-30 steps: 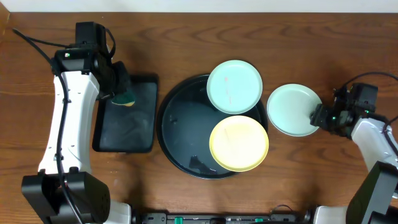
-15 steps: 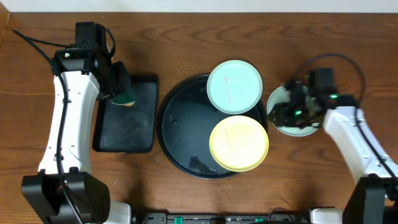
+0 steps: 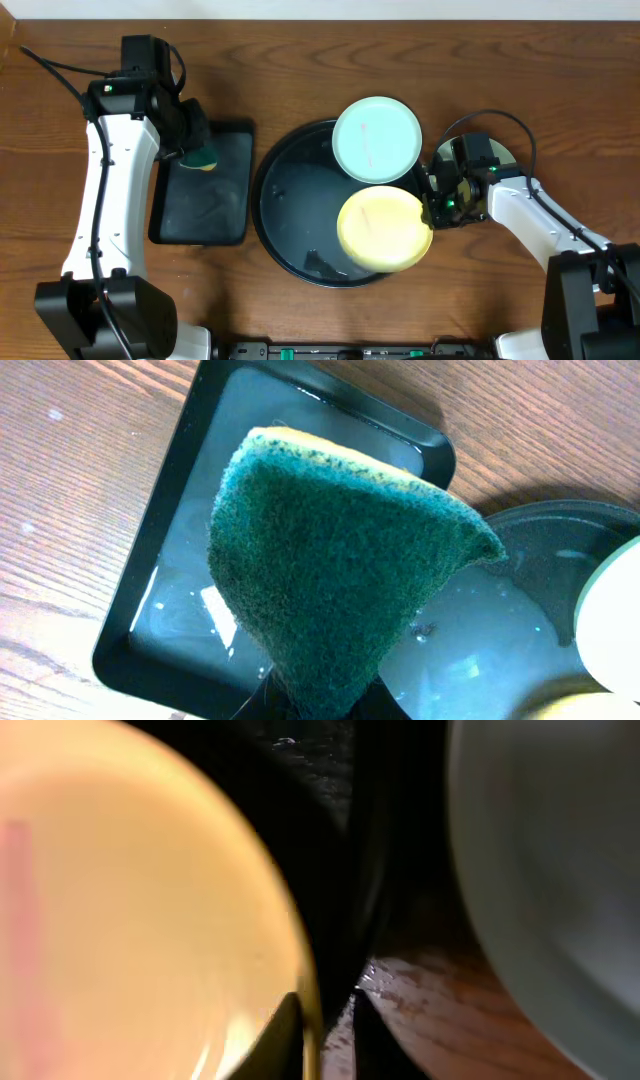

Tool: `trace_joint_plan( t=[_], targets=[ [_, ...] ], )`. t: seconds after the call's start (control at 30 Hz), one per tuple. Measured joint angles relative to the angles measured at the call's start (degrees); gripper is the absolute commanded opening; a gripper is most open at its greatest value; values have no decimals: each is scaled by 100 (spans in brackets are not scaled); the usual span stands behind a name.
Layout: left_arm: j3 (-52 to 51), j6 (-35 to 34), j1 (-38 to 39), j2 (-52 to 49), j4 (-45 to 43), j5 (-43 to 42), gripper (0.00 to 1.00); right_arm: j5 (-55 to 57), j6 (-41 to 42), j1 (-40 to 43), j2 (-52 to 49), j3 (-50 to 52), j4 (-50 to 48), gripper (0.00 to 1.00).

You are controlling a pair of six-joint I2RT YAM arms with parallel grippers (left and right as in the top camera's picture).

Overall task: Clean dirty plates on tray and stack at the side
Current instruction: 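Move right gripper to the yellow plate and grip its rim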

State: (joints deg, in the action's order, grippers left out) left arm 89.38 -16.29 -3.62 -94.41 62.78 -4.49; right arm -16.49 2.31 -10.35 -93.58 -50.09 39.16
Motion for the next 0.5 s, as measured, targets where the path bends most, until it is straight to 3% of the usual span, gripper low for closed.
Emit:
trace_joint_plan(
  t=[0.3, 0.5],
  targets=[
    [0, 0, 0, 0, -63, -2, 7, -68, 68, -678, 20, -50, 68, 1],
    [0, 0, 0, 0, -105, 0, 7, 98, 728, -1552, -35, -758, 94, 1]
  ],
)
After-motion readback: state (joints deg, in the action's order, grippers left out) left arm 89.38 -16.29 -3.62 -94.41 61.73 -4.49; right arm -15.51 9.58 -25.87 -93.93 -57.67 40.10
